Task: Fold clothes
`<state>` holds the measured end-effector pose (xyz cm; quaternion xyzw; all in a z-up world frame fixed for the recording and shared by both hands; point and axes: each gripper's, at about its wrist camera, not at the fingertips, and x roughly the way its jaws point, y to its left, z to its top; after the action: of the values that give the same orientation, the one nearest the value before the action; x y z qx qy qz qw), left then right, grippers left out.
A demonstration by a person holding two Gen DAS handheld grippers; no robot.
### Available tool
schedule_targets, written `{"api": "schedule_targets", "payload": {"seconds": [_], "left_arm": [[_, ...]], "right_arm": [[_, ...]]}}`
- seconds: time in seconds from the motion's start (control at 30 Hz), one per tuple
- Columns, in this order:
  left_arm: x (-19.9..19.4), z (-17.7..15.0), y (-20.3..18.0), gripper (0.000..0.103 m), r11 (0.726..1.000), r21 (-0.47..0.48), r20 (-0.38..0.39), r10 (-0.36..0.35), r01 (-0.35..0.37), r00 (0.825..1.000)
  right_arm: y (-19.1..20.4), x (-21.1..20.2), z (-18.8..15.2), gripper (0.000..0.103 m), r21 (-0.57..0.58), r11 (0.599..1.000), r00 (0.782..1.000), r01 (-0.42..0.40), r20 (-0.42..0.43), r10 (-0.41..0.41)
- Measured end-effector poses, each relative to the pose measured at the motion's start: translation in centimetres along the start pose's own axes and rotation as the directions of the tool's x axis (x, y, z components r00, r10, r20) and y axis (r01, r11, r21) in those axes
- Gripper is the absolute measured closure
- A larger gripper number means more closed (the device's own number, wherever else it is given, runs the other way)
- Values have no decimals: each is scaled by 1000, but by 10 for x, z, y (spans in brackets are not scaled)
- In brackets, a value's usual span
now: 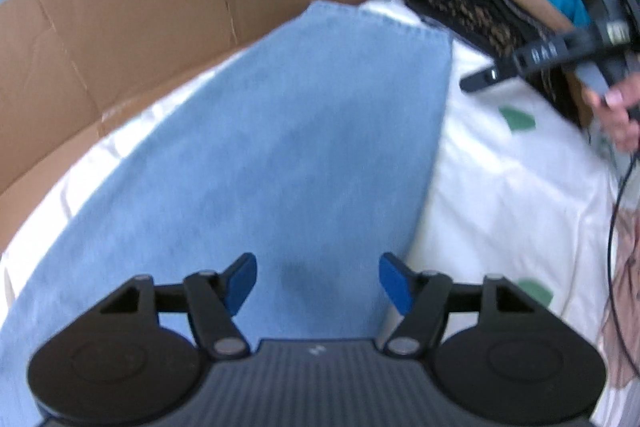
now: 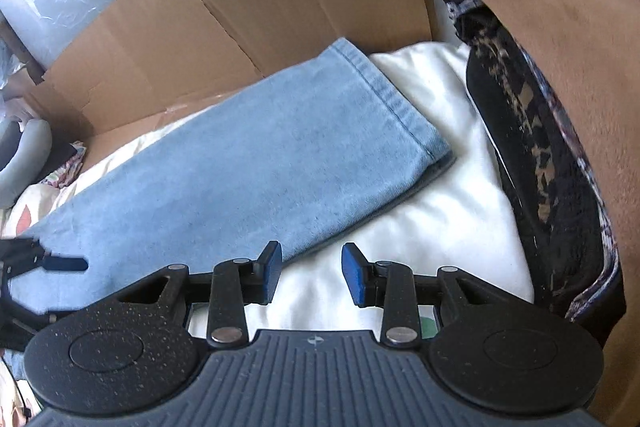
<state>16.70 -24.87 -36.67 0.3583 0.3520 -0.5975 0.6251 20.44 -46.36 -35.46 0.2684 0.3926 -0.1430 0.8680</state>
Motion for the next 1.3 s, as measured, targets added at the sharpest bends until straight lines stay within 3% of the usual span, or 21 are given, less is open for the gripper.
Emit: {"api": "schedule_targets", "payload": {"seconds": [0.3, 0.53, 0.8, 1.1, 1.3], "left_arm": [[9, -14, 5, 33, 991, -32, -14, 131, -132, 991], [6, -25, 15, 34, 987, -132, -35, 84, -88, 996], [2, -43, 27, 33, 972, -213, -70, 90, -103, 993], [4, -44, 33, 33, 968, -229, -86, 85, -103, 993], [7, -39, 36, 33, 963, -246, -96, 85, -106, 992]], "right_arm": [[-16, 14, -12, 63, 66, 998, 1000, -1, -27, 2], [-18, 18, -12, 63, 64, 998, 1000, -9, -19, 10], [-31, 25, -8, 63, 214, 976, 997, -35, 69, 20], [-49, 33, -20, 64, 438, 892, 983, -109, 182, 31], [-56, 42, -30, 64, 601, 781, 963, -170, 268, 3]]}}
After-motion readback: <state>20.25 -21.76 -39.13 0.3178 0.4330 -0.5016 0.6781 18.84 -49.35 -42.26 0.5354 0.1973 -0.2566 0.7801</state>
